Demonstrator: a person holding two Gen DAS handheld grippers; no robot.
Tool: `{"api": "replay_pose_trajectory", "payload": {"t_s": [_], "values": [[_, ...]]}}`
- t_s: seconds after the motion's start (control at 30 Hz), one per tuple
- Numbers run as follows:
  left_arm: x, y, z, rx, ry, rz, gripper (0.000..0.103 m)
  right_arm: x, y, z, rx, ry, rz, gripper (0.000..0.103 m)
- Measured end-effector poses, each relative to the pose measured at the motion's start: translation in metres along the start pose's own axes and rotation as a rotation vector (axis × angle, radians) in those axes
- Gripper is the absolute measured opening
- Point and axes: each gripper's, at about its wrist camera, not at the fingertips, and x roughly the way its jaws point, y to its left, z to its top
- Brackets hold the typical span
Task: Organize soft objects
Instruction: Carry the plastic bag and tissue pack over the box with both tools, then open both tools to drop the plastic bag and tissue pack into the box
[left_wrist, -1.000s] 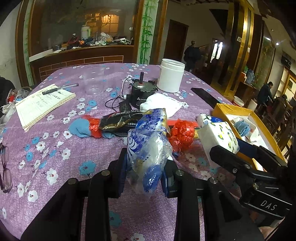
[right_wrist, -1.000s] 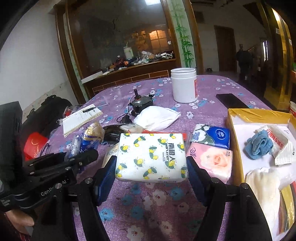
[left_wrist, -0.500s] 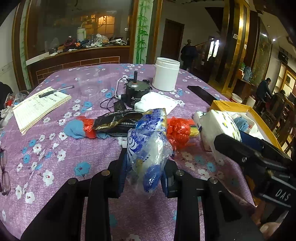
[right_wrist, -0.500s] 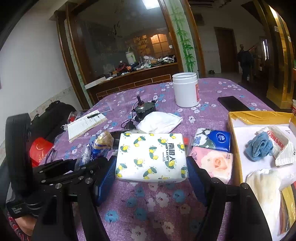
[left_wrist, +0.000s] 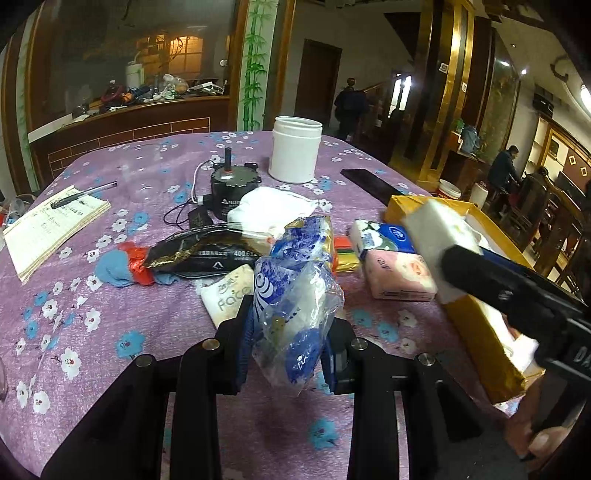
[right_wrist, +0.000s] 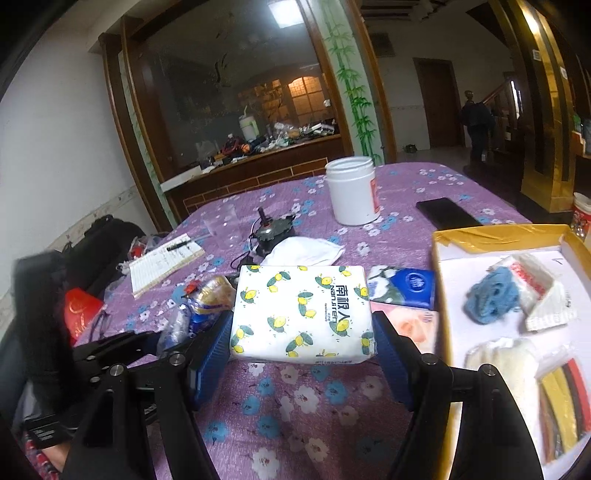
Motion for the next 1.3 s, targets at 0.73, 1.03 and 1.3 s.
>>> {"api": "replay_pose_trajectory", "payload": {"t_s": [0.73,1.03,1.3], "values": [[0.027,-0.194,0.024,0.176,0.139,-0.269,0.028,-0.103,-0.152,0.01,0.235,-0.045,-0.116,0.075],[0.076,-0.234,0.02,0.157,0.297,-0.242,0.028,-0.106,-0.219,0.032,0.294,0.044,-0.181,0.075],[0.078,-0.237,0.015,0.157,0.295,-0.285,0.028,-0.064,-0.238,0.058,0.248,0.186,-0.231,0.075]]}}
